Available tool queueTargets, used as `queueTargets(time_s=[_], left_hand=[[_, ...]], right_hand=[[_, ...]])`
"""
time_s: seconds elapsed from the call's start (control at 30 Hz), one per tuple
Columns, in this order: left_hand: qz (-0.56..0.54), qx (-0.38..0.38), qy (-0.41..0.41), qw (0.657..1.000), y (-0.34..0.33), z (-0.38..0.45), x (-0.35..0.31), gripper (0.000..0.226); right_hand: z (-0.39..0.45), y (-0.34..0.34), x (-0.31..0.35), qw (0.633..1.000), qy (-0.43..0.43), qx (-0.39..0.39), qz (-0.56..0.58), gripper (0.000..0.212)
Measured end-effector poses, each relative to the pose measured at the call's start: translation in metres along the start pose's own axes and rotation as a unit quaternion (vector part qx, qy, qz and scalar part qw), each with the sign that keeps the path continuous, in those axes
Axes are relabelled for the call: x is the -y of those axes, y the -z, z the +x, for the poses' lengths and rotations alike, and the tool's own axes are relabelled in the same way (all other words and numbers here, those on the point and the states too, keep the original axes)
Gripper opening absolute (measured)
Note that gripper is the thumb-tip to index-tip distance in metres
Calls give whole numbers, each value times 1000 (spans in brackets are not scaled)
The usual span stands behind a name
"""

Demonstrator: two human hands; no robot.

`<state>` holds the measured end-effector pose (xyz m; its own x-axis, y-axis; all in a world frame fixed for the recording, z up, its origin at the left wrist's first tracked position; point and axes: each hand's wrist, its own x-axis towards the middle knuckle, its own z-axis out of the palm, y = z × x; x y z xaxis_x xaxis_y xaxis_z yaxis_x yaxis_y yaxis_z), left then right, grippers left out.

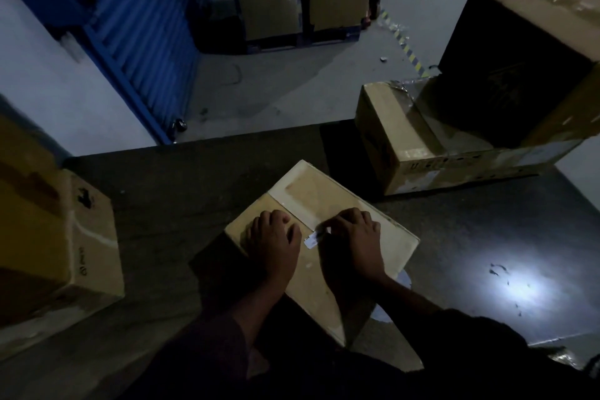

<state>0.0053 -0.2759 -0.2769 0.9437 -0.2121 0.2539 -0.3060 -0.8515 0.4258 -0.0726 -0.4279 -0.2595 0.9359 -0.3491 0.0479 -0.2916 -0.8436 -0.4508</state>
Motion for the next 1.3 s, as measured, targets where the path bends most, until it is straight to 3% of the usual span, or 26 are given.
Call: queueTargets(time_s=[0.23, 0.63, 0.87, 1.03, 1.3], left_hand=[[0, -3, -8, 1000, -4, 1, 4, 17], [10, -3, -4, 1000, -9, 1, 4, 19], [9, 6, -6, 1000, -10, 2, 7, 20], [10, 9, -1, 1000, -11, 2, 7, 20], [0, -5, 0, 1000, -7, 1, 3, 18]], right_hand=[[0, 2, 1, 1000, -16, -10, 22, 23], [5, -12, 2, 998, -1, 4, -67, 27], [3, 0, 3, 1000, 9, 11, 7, 37], [3, 5, 8, 1000, 19, -11, 3, 22], [4, 0, 5, 998, 33, 17, -47, 30]])
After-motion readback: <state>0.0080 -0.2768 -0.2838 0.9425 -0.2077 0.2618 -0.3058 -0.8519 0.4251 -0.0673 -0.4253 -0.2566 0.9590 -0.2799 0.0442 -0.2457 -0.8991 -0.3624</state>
